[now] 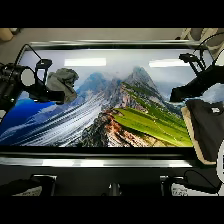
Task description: Fold the shirts.
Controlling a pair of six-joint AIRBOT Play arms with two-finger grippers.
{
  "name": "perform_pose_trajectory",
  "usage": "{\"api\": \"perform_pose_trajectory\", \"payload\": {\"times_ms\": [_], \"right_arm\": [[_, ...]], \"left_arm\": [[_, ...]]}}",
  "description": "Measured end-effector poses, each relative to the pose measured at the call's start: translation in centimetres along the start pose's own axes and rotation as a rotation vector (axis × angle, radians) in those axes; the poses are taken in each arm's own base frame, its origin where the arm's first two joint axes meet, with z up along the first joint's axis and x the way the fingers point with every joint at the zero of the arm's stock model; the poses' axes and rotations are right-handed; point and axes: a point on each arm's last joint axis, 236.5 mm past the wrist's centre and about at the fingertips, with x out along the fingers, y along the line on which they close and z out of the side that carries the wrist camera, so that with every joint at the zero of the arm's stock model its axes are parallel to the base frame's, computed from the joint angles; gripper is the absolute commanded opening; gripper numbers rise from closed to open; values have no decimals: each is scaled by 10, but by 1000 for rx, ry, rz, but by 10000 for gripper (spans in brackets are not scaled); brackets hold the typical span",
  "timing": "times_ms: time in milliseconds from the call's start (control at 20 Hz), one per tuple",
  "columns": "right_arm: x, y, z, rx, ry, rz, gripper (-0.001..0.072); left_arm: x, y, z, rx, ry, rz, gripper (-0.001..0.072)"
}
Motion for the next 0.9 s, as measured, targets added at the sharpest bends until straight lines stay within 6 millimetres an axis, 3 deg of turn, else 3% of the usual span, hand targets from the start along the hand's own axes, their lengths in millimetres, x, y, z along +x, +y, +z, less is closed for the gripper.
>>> {"api": "perform_pose_trajectory", "payload": {"times_ms": [150,300,500,600,700,900], "right_arm": [[0,-2,4,0,-19,-9,672],[-1,-12,23,-3,-97,-49,672],[-7,-26,51,-3,-216,-111,672],[-9,-29,57,-3,-245,-123,673],[-9,-27,59,-3,-253,-114,677],[-6,-20,56,-6,-235,-83,704]], "left_arm": [[0,-4,17,-8,-72,-16,720],[-3,-9,40,-12,-168,-38,720],[-14,-6,87,-67,-359,-75,717],[-15,17,112,-160,-418,-79,720],[-2,49,132,-273,-411,-93,720],[64,95,144,-483,-269,-184,720]]}}
